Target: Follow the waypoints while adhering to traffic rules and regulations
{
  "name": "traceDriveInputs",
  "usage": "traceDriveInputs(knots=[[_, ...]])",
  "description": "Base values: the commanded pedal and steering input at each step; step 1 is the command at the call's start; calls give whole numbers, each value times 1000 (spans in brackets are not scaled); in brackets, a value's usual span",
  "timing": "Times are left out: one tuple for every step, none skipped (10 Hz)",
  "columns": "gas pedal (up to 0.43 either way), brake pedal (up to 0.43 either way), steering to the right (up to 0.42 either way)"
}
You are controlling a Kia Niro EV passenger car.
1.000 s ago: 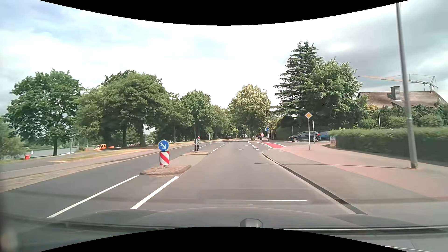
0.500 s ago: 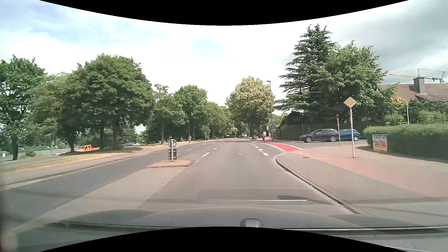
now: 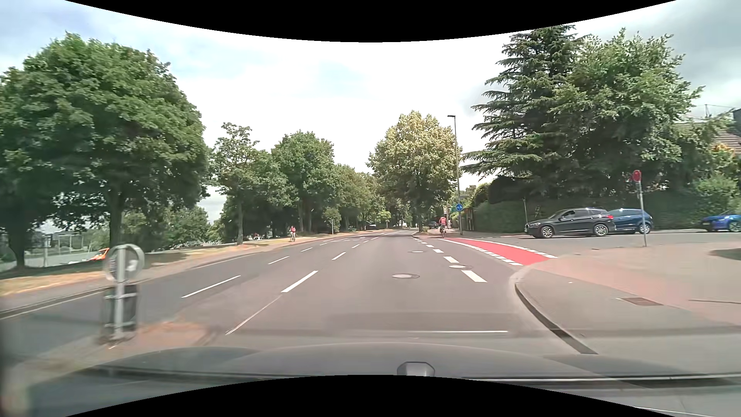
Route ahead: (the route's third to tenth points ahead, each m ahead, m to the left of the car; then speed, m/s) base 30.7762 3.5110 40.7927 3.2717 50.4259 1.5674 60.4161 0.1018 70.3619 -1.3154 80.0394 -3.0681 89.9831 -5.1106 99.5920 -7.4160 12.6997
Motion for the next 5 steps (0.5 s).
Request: traceDriveInputs(knots=[[157,18,3],[157,18,2],[157,12,2],[157,18,2],[157,18,2]])
